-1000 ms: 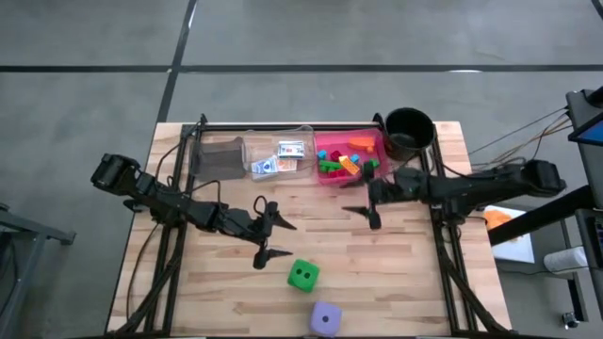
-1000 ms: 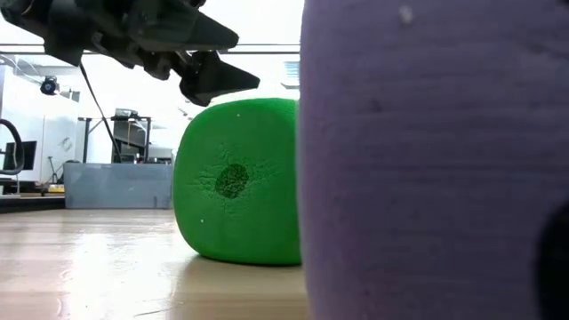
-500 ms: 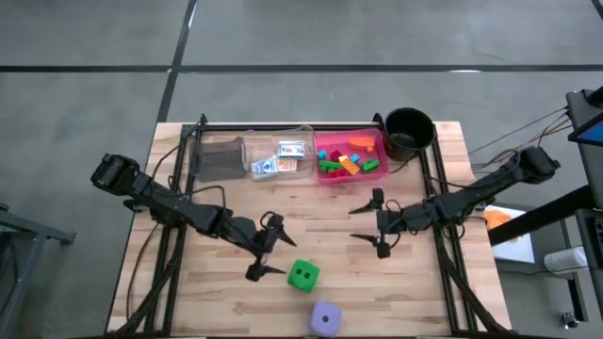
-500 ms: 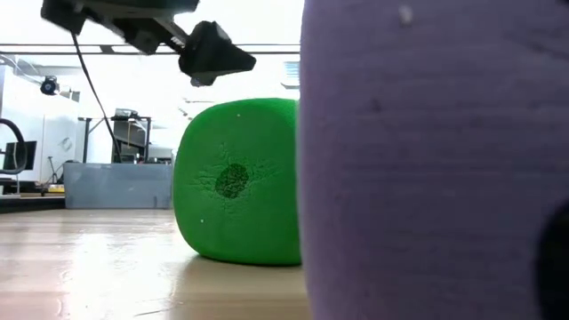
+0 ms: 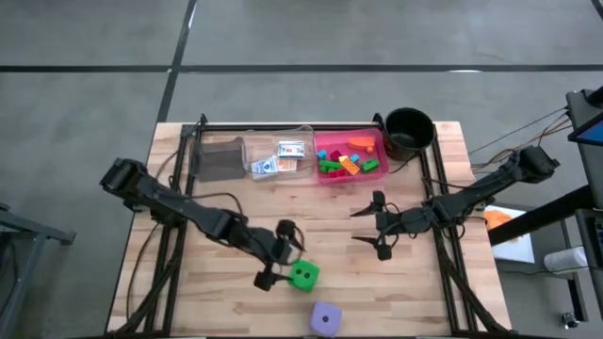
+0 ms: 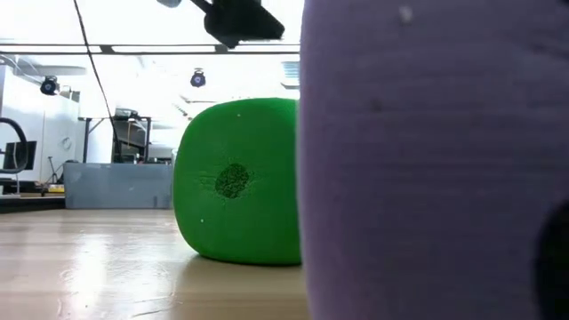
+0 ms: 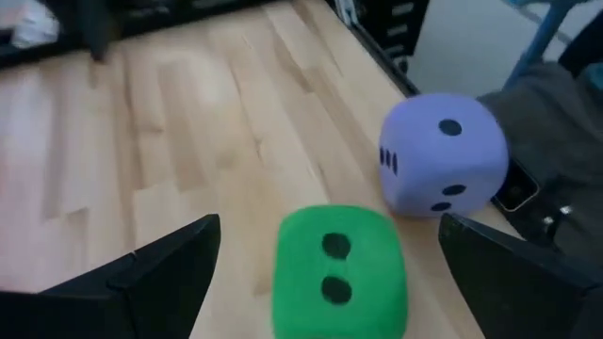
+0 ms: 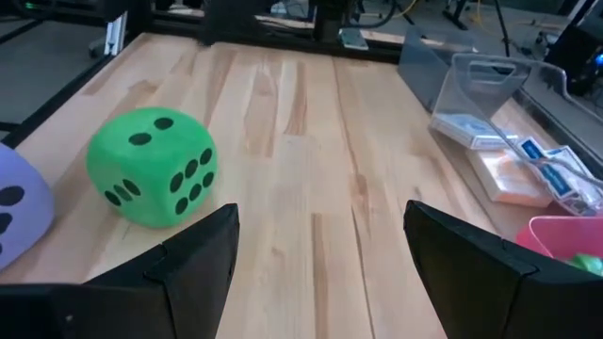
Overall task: Pick & Place Toys
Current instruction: Put the green game die into the black bin
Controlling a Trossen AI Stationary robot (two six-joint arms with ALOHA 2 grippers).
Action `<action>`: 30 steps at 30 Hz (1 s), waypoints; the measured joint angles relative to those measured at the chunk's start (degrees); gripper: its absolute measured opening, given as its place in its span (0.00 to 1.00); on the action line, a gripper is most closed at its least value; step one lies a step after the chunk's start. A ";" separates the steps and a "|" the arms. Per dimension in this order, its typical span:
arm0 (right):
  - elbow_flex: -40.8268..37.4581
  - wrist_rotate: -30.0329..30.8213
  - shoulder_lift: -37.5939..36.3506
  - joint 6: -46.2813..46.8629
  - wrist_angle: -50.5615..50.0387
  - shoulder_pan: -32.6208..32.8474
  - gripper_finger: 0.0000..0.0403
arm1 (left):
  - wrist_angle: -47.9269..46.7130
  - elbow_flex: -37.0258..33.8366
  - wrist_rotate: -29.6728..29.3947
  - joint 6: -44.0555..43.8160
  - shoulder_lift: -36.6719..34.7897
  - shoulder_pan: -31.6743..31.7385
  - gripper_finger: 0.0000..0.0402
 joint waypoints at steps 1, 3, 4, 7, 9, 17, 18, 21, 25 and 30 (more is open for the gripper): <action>-0.01 0.01 -0.01 0.06 -0.30 0.00 0.74 | -0.25 0.95 0.03 0.00 1.74 -0.26 1.00; 0.00 0.00 -0.01 0.59 -0.40 0.10 0.74 | -2.77 3.28 -0.01 0.03 5.28 -0.70 1.00; -0.01 -0.01 -0.01 0.89 -0.77 0.09 0.74 | -3.63 4.80 -0.04 0.10 7.07 -1.02 1.00; -0.02 0.01 -0.04 1.53 -1.13 0.26 0.74 | -10.08 9.50 -0.68 0.46 11.76 -2.05 1.00; -0.02 0.01 -0.04 1.95 -1.57 0.26 0.74 | -13.12 12.36 -0.97 0.50 14.61 -2.87 1.00; -0.07 0.01 0.01 2.81 -2.05 0.28 0.74 | -22.66 19.95 -11.61 -0.55 23.40 -3.72 1.00; -0.07 0.01 0.01 2.83 -2.05 0.28 0.74 | -23.41 20.41 -12.19 -1.75 23.91 -3.48 1.00; -0.07 0.01 0.09 2.87 -2.05 0.28 0.74 | -23.90 20.37 -13.37 -4.46 24.81 -2.76 0.98; -0.07 0.18 0.10 2.87 -2.03 0.28 0.74 | -23.62 20.35 -12.48 -5.19 25.26 -2.34 0.85; -0.14 0.20 0.10 2.87 -2.01 0.29 0.74 | -23.44 20.31 -11.96 -5.21 25.26 -2.34 0.62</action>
